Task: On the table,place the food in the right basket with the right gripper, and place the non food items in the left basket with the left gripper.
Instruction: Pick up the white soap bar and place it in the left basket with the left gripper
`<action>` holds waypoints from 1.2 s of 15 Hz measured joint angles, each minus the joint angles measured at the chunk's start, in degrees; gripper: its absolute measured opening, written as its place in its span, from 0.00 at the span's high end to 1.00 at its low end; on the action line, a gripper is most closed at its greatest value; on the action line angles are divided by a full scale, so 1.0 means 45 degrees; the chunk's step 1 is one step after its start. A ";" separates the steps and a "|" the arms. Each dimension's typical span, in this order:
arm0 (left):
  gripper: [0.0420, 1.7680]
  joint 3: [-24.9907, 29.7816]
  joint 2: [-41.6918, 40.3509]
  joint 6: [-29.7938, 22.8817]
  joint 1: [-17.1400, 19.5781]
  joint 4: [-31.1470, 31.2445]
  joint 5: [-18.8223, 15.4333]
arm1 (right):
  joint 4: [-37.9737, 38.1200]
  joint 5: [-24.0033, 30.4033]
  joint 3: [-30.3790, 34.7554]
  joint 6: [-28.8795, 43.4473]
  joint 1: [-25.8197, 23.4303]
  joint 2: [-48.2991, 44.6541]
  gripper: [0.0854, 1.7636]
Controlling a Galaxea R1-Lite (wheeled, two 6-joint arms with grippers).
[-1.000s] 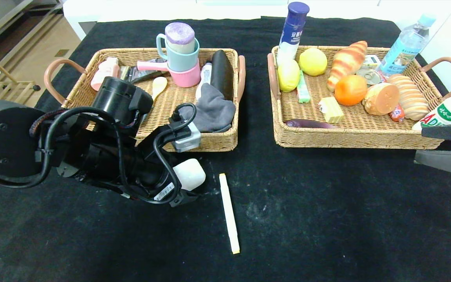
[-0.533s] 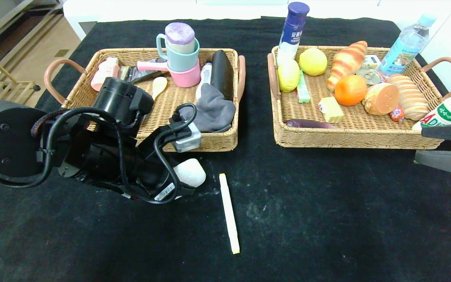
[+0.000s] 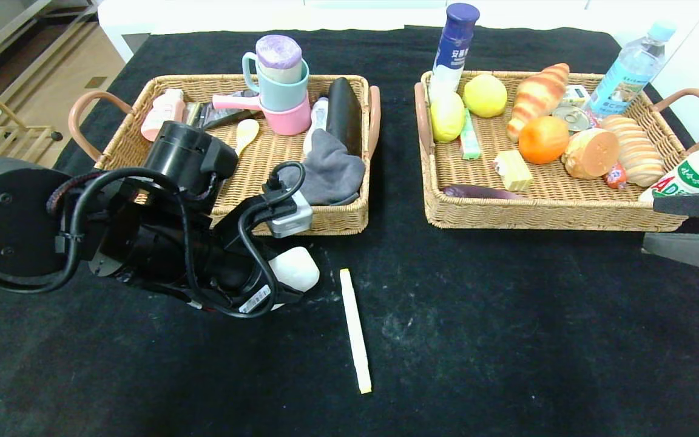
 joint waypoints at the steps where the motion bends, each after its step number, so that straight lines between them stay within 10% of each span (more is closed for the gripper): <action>1: 0.44 0.0019 -0.0019 0.0000 0.0000 0.0011 -0.0005 | 0.0000 0.0000 0.0000 0.0000 0.0000 0.0000 0.03; 18: 0.45 0.0309 -0.1636 -0.1623 -0.1550 0.0022 0.0160 | -0.0003 -0.0005 0.0000 0.0000 0.0016 0.0000 0.03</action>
